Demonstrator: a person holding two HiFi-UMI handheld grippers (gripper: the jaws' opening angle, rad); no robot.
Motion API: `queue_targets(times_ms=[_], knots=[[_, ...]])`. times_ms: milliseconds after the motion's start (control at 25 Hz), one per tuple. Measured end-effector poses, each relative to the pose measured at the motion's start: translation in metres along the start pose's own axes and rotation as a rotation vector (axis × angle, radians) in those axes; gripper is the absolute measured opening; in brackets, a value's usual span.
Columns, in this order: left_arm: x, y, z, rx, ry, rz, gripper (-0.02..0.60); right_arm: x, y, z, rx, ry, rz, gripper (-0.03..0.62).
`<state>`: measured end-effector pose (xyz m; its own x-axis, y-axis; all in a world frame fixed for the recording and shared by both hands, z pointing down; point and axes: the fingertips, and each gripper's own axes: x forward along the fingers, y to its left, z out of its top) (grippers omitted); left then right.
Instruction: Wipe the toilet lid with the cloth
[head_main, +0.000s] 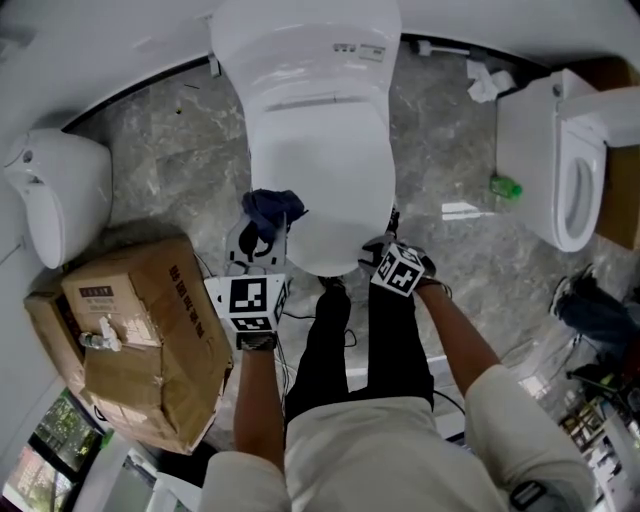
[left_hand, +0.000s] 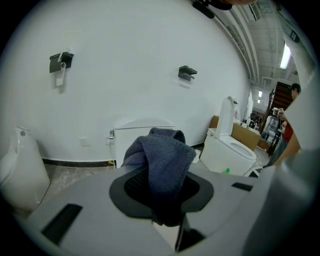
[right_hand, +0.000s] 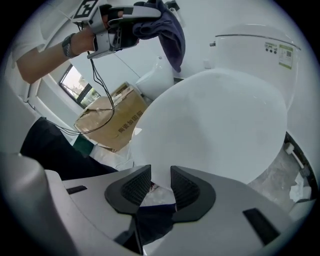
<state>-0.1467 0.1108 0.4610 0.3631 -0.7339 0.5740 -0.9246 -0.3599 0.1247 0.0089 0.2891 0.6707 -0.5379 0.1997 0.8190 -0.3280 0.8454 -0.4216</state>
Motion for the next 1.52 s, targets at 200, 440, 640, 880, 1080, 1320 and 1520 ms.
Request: queue_targets(times_ms=[200,440,640,880,1080,1320,1520], knots=[[0.014,0.01,-0.012,-0.009,0.033,-0.003,0.087,0.016,0.001,-0.01,-0.016,0.051,-0.009,0.158],[0.035,0.023,-0.018,-0.018,0.053,0.002,0.087,0.022,-0.003,-0.012,-0.015,0.043,-0.034,0.172],[0.063,0.042,-0.03,-0.011,0.094,0.011,0.087,0.018,0.001,-0.011,-0.03,0.066,0.035,0.172],[0.11,0.069,-0.045,0.012,0.155,0.02,0.087,-0.016,-0.006,0.013,0.114,-0.145,0.022,0.172],[0.14,0.094,-0.057,0.039,0.227,0.055,0.087,-0.072,-0.035,0.053,0.182,-0.348,-0.055,0.172],[0.172,0.114,-0.074,-0.039,0.288,0.102,0.087,-0.136,-0.088,0.091,0.243,-0.536,-0.148,0.172],[0.198,0.116,-0.078,-0.116,0.268,0.144,0.089,-0.183,-0.123,0.109,0.267,-0.644,-0.213,0.172]])
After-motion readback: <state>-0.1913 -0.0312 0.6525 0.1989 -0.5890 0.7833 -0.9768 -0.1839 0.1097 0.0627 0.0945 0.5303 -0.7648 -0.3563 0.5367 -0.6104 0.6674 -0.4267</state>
